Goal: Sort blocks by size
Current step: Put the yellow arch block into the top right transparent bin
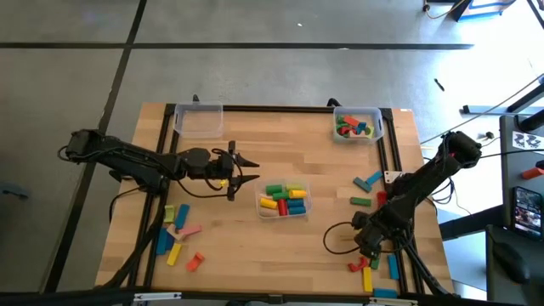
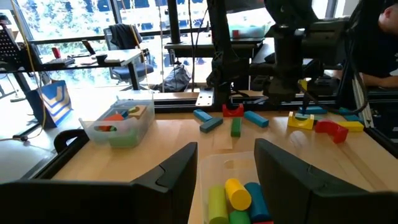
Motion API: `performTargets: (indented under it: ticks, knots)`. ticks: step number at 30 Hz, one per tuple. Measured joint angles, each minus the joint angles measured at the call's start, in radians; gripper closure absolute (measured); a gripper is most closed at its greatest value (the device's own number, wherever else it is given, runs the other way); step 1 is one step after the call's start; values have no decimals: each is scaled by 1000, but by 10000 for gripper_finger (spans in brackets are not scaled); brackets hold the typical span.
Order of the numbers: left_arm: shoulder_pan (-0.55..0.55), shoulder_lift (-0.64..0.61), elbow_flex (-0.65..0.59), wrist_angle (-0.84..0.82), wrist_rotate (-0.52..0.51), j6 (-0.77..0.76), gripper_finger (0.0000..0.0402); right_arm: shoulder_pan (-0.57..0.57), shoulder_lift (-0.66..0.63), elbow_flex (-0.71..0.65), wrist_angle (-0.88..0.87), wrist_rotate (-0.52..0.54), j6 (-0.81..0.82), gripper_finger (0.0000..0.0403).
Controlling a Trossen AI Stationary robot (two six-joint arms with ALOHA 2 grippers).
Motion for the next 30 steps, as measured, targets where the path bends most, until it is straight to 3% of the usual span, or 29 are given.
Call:
performTargets:
  ticks: [10,23,30]
  knots:
    - [0,0,0,0,0,0,247,0,0,-70,88,-13,4,141]
    - [0,0,0,-1,0,-1,247,-2,0,-83,107,-32,-21,347]
    - [0,0,0,-4,0,-1,247,-2,0,-82,107,-26,-42,384]
